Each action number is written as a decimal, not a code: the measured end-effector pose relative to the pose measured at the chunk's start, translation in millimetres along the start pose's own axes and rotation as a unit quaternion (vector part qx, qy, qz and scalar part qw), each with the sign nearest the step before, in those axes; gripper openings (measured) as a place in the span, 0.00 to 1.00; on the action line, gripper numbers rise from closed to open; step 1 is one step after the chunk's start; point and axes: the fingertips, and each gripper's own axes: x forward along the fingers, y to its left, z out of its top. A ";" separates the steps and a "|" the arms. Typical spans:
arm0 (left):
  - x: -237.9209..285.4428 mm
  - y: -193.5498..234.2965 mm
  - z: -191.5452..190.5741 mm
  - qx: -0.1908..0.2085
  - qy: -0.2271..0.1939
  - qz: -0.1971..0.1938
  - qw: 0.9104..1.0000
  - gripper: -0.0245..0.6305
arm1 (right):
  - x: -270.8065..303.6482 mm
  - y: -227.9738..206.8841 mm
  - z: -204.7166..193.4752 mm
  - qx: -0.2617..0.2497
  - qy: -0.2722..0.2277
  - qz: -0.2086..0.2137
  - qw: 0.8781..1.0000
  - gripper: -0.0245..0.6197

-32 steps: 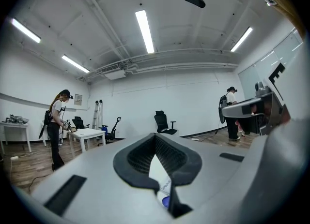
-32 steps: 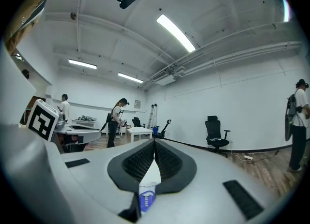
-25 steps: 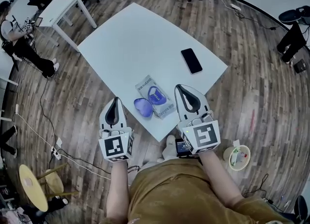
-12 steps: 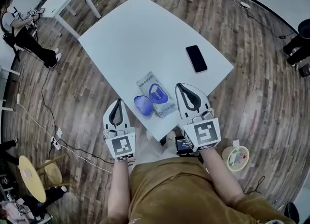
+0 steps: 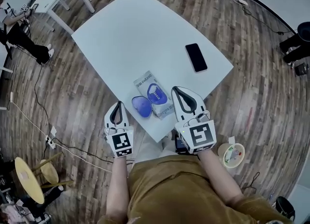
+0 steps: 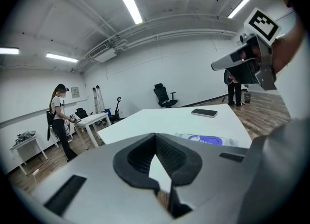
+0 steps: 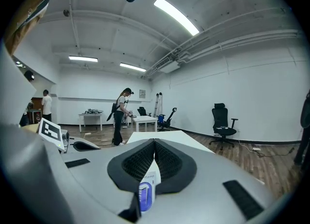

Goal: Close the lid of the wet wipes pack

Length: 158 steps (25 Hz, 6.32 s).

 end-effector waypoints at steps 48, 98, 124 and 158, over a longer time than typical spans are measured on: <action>37.9 -40.1 -110.7 -0.032 0.142 -0.137 0.980 0.05 | 53.3 21.6 -133.2 0.034 0.154 0.019 0.987 0.05; 63.1 -71.9 -35.7 -0.040 0.076 -0.192 0.978 0.05 | 35.0 -10.1 -123.9 0.051 0.136 -0.024 0.989 0.05; 88.5 -88.1 -18.1 -0.027 0.063 -0.237 0.969 0.05 | 45.7 4.5 -120.7 0.058 0.130 0.002 0.990 0.05; 99.3 -98.1 -17.7 -0.033 0.064 -0.260 0.963 0.05 | 55.9 43.2 -138.9 0.070 0.137 0.073 0.985 0.05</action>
